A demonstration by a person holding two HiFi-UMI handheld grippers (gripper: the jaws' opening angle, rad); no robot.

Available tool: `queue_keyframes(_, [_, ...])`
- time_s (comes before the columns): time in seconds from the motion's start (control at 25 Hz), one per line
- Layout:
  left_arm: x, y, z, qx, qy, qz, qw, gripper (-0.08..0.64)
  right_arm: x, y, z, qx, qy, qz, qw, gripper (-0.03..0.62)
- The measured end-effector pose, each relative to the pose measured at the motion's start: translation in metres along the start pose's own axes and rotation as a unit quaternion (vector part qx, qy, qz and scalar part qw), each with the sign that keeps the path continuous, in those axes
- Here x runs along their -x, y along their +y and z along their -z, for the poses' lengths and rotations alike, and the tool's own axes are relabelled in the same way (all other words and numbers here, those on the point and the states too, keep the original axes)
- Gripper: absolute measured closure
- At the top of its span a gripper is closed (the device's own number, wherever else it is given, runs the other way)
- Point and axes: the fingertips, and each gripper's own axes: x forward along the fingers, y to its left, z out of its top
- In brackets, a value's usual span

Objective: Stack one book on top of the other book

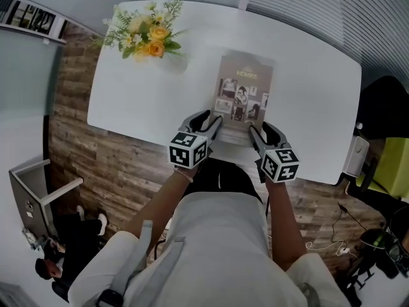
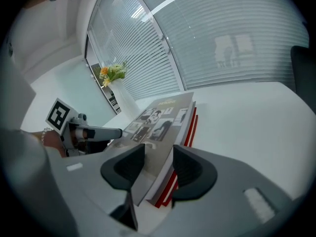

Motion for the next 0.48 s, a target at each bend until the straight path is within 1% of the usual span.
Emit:
queue_keyframes(0.24, [0.016,-0.006,-0.017,-0.005,-0.023,-0.002,0.9997,0.391,0.017,-0.004,-0.017,0.032,-0.022,0.016,0.999,0.438])
queue_keyframes(0.48, [0.035,-0.019,-0.045,-0.013,-0.063,-0.004,0.998,0.429,0.037,0.002,-0.042,0.056,-0.053,0.017,0.997,0.478])
